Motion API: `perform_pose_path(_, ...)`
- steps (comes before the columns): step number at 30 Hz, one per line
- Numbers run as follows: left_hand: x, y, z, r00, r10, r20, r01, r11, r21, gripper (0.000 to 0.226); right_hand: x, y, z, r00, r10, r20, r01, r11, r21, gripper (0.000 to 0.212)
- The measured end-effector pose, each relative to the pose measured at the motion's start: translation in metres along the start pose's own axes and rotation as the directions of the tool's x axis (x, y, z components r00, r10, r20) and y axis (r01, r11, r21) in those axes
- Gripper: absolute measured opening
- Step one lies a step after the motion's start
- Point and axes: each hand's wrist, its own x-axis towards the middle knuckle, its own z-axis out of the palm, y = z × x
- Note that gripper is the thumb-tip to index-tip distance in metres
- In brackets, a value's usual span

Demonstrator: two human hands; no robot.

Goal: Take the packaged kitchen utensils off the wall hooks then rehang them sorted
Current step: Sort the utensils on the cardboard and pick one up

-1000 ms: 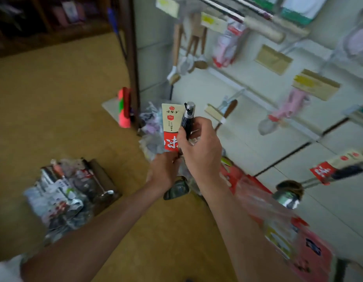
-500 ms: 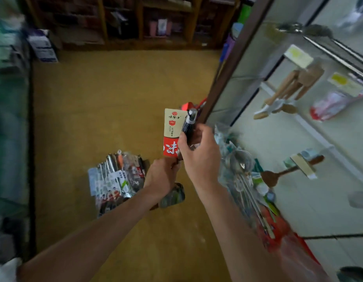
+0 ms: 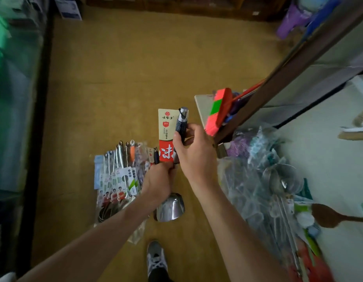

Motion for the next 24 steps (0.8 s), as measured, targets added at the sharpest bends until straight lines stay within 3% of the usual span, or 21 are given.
perform_pose_path(18,0.099,-0.196,0.153,0.92,-0.381,0.088,0.382,0.924,0.005,0.018,0.032,0.192,0.266,0.939,0.14,0.314,-0.132,0.99,-0.047,0.033)
perform_pose_path(24,0.115,-0.238,0.176,0.851,-0.509,0.129,0.517,0.855,-0.033,0.023,0.028,0.229,0.328,0.833,0.316,0.454,-0.29,0.948,-0.127,0.034)
